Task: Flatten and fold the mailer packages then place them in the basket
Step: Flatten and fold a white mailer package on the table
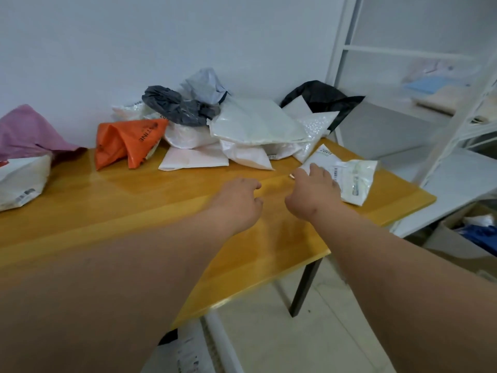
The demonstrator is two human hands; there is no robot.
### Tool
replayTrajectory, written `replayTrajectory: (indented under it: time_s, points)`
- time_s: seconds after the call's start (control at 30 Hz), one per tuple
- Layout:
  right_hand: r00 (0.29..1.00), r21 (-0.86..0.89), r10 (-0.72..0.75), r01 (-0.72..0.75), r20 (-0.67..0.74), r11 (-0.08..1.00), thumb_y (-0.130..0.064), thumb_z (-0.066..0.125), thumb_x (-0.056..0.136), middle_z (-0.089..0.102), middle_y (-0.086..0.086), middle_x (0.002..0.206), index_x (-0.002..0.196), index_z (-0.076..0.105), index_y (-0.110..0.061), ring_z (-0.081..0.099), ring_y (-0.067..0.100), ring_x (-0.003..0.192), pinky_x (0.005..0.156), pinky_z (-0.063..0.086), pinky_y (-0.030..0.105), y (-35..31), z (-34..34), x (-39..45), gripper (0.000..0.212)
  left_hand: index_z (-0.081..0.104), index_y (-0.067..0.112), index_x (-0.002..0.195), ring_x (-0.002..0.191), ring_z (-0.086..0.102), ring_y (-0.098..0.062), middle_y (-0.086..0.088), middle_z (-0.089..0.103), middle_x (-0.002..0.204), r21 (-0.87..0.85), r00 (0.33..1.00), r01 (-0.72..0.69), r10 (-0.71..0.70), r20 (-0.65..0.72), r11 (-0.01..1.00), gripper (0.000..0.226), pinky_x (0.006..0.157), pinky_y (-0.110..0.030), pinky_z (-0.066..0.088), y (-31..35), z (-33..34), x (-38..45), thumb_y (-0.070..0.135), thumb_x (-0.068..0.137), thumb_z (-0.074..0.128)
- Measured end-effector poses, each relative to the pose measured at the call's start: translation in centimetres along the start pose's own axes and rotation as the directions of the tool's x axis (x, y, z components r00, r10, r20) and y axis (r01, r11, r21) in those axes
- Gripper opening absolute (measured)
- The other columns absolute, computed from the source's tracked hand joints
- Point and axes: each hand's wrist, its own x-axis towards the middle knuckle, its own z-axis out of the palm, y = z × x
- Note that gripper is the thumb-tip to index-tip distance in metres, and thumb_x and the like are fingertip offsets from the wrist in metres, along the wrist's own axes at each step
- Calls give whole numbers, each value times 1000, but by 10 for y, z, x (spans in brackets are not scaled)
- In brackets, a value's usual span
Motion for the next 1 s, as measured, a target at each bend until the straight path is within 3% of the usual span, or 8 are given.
replayTrajectory:
  time_s: [0.17, 0.4, 0.53, 0.7, 0.87, 1.0]
  points:
    - [988, -53, 147, -149, -40, 987, -20, 43, 88, -11, 17, 162, 150, 21, -22, -14, 36, 149, 119, -3, 56, 26, 14, 36, 66, 49, 26, 139, 130, 43, -21, 1, 45, 144, 2, 1000, 4, -4, 6, 1000, 41, 107, -42, 41, 5, 20, 31, 35, 99, 49]
    - [968, -43, 249, -249, 8, 968, -37, 48, 90, -1, 12, 163, 155, 6, -22, -9, 34, 150, 118, -5, 59, 52, 28, 62, 79, 53, 24, 135, 130, 43, -21, 0, 47, 141, -22, 999, 34, -34, -6, 999, 37, 108, -42, 40, -2, 33, 46, 32, 98, 50]
    - [985, 32, 172, -172, -12, 985, -45, 55, 85, 14, 9, 162, 155, -3, -21, 0, 32, 151, 118, -3, 60, 51, 33, 51, 95, 53, 23, 135, 132, 41, -21, -2, 46, 142, -36, 999, 51, -52, -12, 998, 37, 110, -41, 37, -6, 33, 40, 30, 99, 49]
    - [994, 126, 67, -56, -86, 990, -57, 55, 84, 27, 6, 156, 155, -1, -21, 23, 29, 145, 117, 3, 60, 36, 33, 22, 97, 44, 23, 142, 136, 36, -22, -3, 41, 147, -44, 997, 44, -47, -61, 998, 42, 113, -38, 32, -9, 24, 21, 28, 100, 47]
    - [996, 60, -86, 86, -7, 994, -69, 57, 78, 35, 4, 148, 149, 26, -26, 29, 30, 138, 112, 18, 54, 8, 29, -14, 89, 27, 23, 152, 142, 27, -22, -2, 30, 155, -16, 992, 10, -11, -123, 1000, 62, 117, -41, 26, -20, 6, -7, 41, 97, 51]
    - [968, 75, -240, 235, 69, 969, -72, 58, 77, 34, 2, 145, 148, 33, -32, 28, 28, 136, 110, 22, 49, -24, 26, -47, 85, 3, 34, 156, 150, 8, -23, 3, 3, 164, 179, 999, -45, 41, 28, 983, 85, 120, -46, 17, -44, -14, -39, 61, 90, 51]
